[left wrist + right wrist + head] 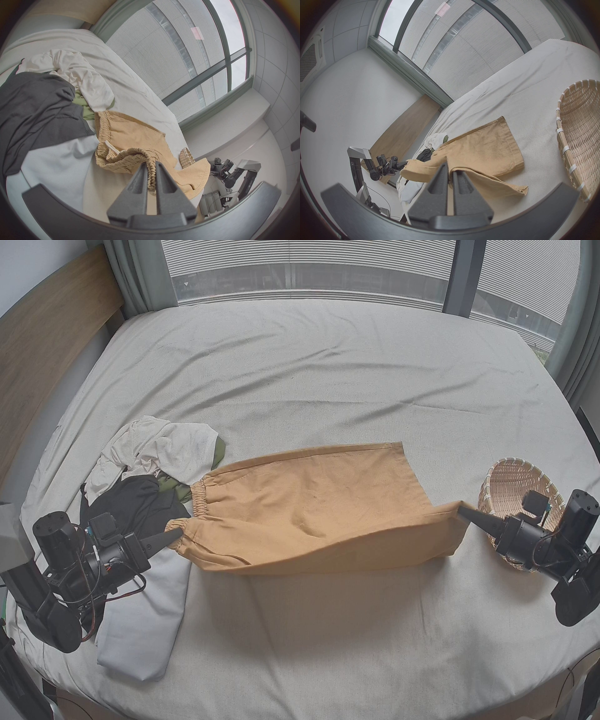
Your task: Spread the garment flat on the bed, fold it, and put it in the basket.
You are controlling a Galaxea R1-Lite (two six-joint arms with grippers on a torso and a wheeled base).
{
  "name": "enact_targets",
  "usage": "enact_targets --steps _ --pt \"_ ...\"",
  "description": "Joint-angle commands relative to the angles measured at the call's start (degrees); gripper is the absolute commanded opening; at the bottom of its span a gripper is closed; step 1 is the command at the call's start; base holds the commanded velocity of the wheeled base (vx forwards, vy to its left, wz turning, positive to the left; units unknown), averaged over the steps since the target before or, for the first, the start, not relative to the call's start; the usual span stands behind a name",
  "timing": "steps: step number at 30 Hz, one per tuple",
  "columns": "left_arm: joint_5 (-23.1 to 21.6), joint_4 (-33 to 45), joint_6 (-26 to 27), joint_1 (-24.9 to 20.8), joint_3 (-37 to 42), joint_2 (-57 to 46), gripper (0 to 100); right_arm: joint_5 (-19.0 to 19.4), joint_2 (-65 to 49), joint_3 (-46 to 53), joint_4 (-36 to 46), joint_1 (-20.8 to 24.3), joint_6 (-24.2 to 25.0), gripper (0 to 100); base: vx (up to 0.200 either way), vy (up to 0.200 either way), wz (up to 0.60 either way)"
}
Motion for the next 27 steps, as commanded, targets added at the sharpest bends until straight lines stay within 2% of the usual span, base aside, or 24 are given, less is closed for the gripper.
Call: enact_targets --steps 1,6,18,27 --pt "1.25 -0.03 -0.27 -0.11 -1.86 0.49 0 0.04 2.53 -2.03 -0.03 -0.44 0.10 0 0.000 0.000 0.00" --pt "2.39 -0.03 -1.50 -0.11 -2.91 0.76 0 0.04 3.85 -4.84 -0.03 -1.24 0.27 0 0.000 0.000 0.00" --pt "2.48 -0.03 -1.50 -0.55 -3.70 1.90 0 -0.22 4.29 -13.72 -0.03 -1.24 4.40 0 0.000 0.000 0.00" --pt "2.56 -0.03 -2.03 -0.46 -4.76 1.99 0 -0.22 5.96 -16.53 0.06 -1.24 4.75 0 0.000 0.000 0.00"
